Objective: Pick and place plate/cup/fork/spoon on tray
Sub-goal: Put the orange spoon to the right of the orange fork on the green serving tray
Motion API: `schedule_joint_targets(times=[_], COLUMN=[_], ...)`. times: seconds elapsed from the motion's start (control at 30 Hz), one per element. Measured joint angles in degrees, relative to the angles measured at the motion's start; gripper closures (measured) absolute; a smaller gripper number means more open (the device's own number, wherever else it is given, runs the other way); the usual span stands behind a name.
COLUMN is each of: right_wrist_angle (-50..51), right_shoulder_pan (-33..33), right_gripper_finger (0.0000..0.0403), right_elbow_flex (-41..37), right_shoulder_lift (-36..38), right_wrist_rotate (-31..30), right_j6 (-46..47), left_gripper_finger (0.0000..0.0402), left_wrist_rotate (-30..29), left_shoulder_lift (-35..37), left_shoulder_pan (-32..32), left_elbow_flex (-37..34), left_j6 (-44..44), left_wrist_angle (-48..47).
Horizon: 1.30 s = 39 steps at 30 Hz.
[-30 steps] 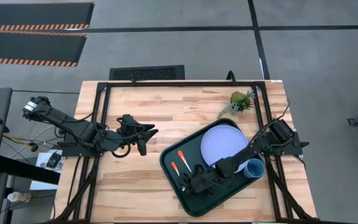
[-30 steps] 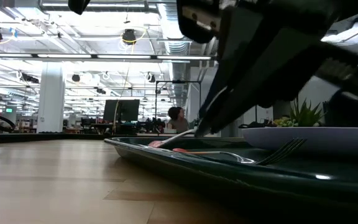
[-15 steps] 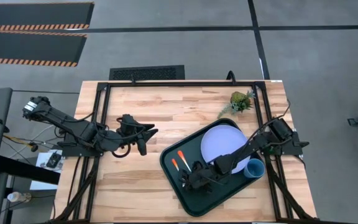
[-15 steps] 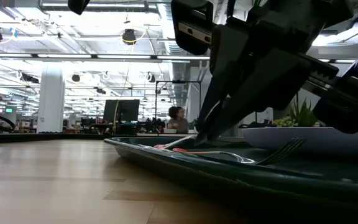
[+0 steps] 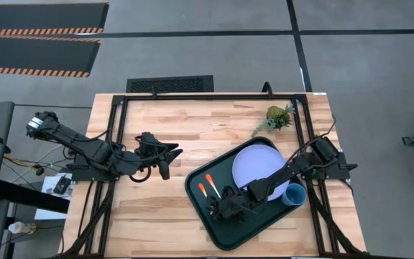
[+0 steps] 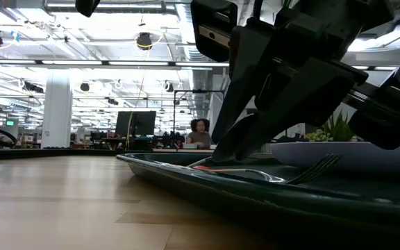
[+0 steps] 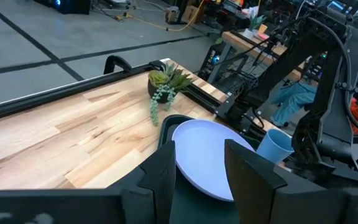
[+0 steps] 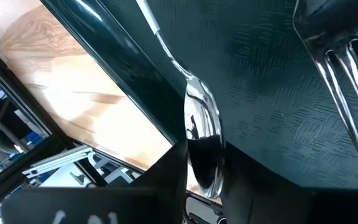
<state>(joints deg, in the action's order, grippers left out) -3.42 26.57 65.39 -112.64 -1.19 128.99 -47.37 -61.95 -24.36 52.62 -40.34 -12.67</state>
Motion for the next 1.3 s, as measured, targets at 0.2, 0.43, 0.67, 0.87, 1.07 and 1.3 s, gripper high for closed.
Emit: schedule_joint_targets(times=[0.2, 0.43, 0.67, 0.87, 1.07, 1.3], right_wrist_angle=[-0.3, -0.5, -2.1, -2.2, -2.2, -2.2], right_shoulder_pan=[0.0, 0.0, 0.0, 0.0, 0.0, 0.9], right_gripper_finger=[0.0272, 0.0237, 0.0219, 0.0219, 0.0222, 0.0217], right_elbow_flex=[0.0, 0.0, 0.0, 0.0, 0.0, 0.0], right_shoulder_lift=[0.0, 0.0, 0.0, 0.1, 0.1, 0.1], right_wrist_rotate=[0.0, 0.0, 0.0, 0.0, 0.0, 1.1], right_j6=[0.0, 0.0, 0.0, 0.0, 0.1, 0.3], left_gripper_finger=[0.0281, 0.0281, 0.0281, 0.0281, 0.0281, 0.0281], left_wrist_rotate=[0.0, 0.0, 0.0, 0.0, 0.0, 0.0], left_shoulder_lift=[0.0, 0.0, 0.0, 0.0, 0.0, 0.0], left_shoulder_pan=[0.0, 0.0, 0.0, 0.0, 0.0, 0.0], left_elbow_flex=[0.0, 0.0, 0.0, 0.0, 0.0, 0.0], left_j6=[0.1, 0.3, 0.4, 0.3, 0.3, 0.4], left_wrist_angle=[0.0, 0.0, 0.0, 0.0, 0.0, 0.0])
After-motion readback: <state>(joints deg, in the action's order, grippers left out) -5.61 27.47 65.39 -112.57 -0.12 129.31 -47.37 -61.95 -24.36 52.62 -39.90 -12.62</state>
